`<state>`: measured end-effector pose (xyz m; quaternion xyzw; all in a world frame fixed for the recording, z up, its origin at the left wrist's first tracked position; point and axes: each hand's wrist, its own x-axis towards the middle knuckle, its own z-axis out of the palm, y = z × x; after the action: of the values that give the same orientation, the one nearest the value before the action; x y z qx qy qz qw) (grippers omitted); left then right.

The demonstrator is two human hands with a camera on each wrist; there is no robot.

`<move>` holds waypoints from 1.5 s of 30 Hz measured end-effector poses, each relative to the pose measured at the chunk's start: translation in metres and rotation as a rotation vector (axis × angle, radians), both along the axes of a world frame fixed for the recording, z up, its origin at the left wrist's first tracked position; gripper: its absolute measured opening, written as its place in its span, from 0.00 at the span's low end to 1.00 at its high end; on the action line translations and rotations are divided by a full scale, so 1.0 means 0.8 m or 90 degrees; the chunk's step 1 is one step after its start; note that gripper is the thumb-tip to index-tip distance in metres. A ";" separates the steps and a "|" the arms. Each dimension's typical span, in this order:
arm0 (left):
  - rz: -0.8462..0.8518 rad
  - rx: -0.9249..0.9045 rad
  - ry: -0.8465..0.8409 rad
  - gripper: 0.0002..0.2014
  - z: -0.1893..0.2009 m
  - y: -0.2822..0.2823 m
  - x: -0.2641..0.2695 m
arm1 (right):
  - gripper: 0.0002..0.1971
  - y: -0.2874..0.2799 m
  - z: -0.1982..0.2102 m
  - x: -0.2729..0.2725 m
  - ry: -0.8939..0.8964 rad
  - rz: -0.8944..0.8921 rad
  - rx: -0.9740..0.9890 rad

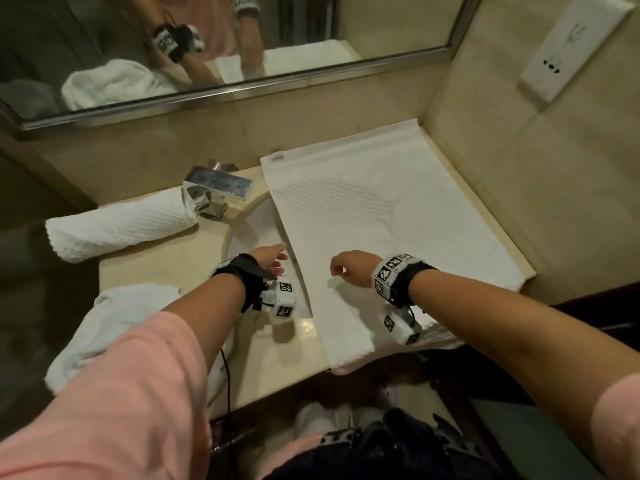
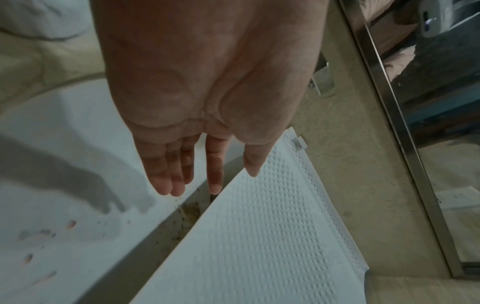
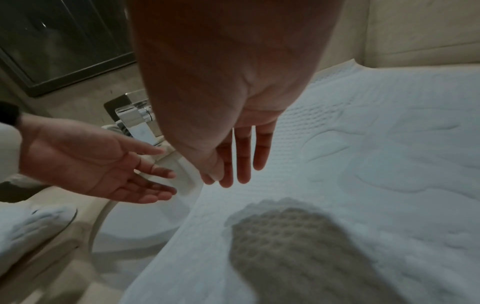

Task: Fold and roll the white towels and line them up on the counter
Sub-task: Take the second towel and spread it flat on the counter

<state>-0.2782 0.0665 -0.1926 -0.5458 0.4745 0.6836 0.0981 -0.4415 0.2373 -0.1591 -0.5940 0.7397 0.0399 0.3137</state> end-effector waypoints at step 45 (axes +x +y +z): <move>0.024 -0.136 0.035 0.22 0.018 -0.002 -0.121 | 0.11 0.084 0.029 -0.006 0.041 0.010 -0.082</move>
<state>-0.3752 0.0649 -0.1784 -0.5429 0.5368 0.6458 0.0134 -0.4460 0.3044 -0.1361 -0.6172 0.7456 0.0141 0.2509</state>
